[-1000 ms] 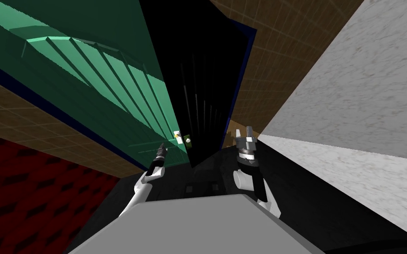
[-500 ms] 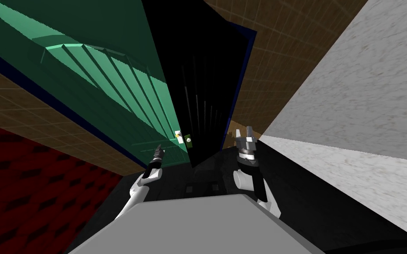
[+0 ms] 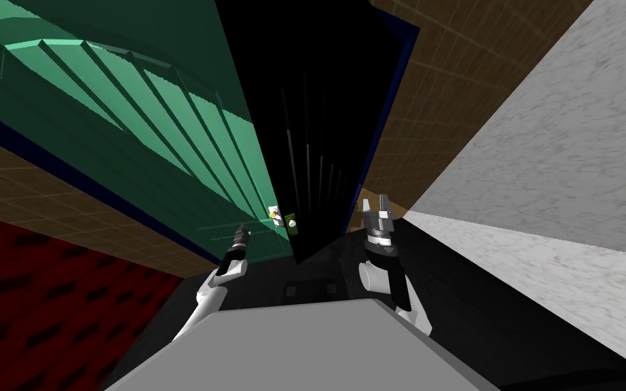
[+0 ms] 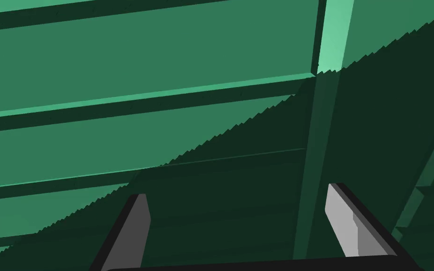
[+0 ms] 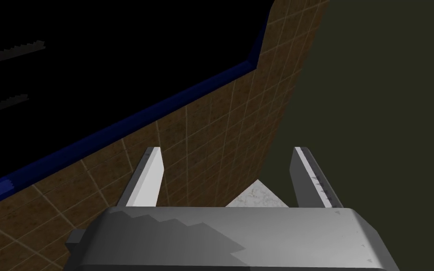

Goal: Pull the door open

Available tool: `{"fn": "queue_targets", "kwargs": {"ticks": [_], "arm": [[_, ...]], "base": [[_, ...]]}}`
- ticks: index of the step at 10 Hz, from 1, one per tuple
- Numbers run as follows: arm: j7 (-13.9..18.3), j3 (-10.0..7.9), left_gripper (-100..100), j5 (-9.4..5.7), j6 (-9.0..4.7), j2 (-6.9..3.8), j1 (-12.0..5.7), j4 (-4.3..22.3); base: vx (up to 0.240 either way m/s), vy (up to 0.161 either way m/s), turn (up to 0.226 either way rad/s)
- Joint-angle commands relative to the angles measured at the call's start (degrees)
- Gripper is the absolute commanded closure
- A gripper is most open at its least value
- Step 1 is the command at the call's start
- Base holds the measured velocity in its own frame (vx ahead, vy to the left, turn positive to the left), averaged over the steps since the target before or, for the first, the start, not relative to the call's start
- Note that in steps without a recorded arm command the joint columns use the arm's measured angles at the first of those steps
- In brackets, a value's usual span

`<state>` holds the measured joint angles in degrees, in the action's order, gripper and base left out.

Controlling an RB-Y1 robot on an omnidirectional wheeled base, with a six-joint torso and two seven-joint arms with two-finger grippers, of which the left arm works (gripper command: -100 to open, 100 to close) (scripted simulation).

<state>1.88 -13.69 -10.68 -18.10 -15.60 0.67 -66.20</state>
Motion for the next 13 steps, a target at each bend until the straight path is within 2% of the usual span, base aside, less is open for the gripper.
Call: {"fn": "queue_targets", "kwargs": {"ticks": [1,4,5,6,11,12,13], "arm": [[0.0,0.90,-100,0.12,-0.19,0.77,-1.08,0.2],[0.0,3.29,-100,0.46,-0.26,2.87,-3.00,-0.4],[0.0,2.78,-100,0.39,0.25,2.57,-2.16,-1.4],[0.0,2.78,100,0.39,0.25,2.57,-2.16,-1.4],[0.0,2.78,100,0.39,0.25,2.57,-2.16,-1.4],[0.1,2.17,100,0.30,0.28,1.75,-1.30,-1.0],[0.1,1.94,100,0.25,0.26,1.43,-1.05,-0.9]], "base": [[0.222,0.007,-0.135],[0.201,-0.123,-0.176],[0.088,-0.056,-0.027],[-0.011,0.001,0.029],[-0.016,0.008,-0.011],[-0.097,0.076,0.089],[-0.145,0.124,0.114]]}}
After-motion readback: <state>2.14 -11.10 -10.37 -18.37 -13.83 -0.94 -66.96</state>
